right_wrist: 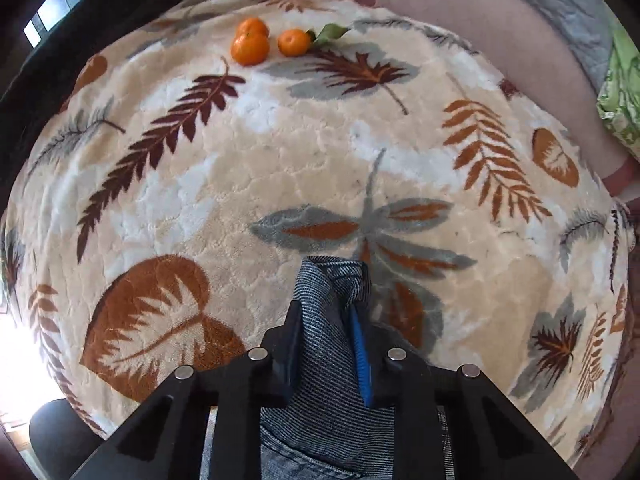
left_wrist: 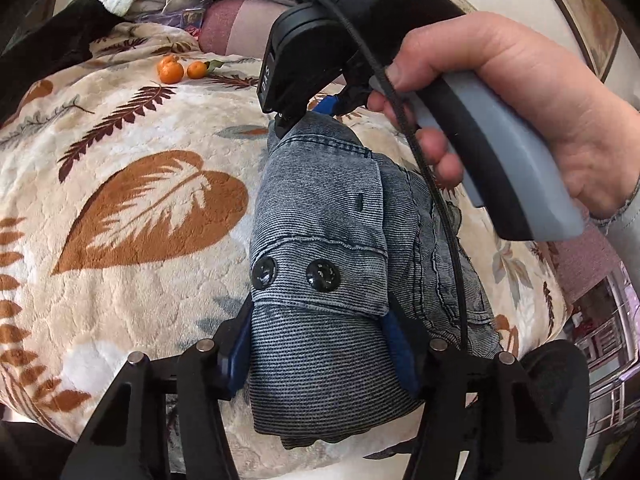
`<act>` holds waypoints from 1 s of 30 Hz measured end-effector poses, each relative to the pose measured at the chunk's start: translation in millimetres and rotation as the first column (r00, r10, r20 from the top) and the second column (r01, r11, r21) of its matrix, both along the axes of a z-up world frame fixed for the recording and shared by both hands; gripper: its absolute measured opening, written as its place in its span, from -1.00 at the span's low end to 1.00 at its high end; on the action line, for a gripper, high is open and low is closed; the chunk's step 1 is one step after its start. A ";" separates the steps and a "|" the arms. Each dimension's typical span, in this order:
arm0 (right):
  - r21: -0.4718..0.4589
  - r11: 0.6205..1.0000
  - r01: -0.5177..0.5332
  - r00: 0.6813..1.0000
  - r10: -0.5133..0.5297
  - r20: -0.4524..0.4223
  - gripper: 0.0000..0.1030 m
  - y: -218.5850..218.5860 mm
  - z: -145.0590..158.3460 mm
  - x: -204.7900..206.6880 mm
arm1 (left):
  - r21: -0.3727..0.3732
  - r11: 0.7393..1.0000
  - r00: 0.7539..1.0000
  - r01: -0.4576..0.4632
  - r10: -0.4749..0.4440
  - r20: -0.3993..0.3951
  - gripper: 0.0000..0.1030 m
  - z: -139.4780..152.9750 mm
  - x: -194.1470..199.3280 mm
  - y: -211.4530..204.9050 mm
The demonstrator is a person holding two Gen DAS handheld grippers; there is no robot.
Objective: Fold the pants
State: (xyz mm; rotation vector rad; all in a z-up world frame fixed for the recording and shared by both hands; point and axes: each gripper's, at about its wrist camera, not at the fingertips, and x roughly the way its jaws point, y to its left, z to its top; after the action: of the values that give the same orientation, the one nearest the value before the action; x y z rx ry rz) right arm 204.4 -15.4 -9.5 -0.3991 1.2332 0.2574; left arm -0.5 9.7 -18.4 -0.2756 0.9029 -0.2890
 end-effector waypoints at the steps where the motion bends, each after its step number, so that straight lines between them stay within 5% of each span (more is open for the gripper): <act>1: -0.006 1.000 0.011 0.999 -0.011 0.035 -0.54 -2.5 -0.4 -0.5 | 0.005 1.000 1.000 -0.002 0.002 -0.002 0.17 -0.2 0.0 -1.2; 6: -0.014 0.986 0.164 0.967 -0.158 0.201 -0.44 -36.9 24.3 7.3 | -0.028 1.000 1.000 -0.010 0.010 -0.016 0.19 -2.6 -3.1 4.3; 10: 0.197 0.959 0.203 0.968 -0.227 0.103 -0.30 -90.7 51.9 -11.6 | -0.099 0.995 0.999 -0.024 0.022 -0.025 0.27 1.8 -8.3 17.5; 14: 0.387 0.882 0.270 0.954 -0.299 0.016 0.39 -157.3 53.1 -63.5 | -0.126 0.991 0.999 -0.045 0.048 0.025 0.36 12.1 -16.6 28.8; 21: 0.537 0.722 0.436 0.899 -0.382 -0.216 0.39 -256.3 -2.1 -127.6 | -0.103 0.987 0.990 -0.122 0.128 0.055 0.49 24.7 -12.2 44.2; 30: 0.638 0.642 0.426 0.905 -0.302 -0.301 0.40 -265.4 -35.1 -121.2 | -0.072 0.985 0.987 -0.157 0.154 -0.043 0.51 15.5 34.8 46.5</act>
State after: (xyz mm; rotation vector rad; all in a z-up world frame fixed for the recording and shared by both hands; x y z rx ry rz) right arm 83.2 -280.7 -44.6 0.5489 1.2542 0.3862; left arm 34.3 56.2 -2.9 -0.4200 0.9029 -0.1734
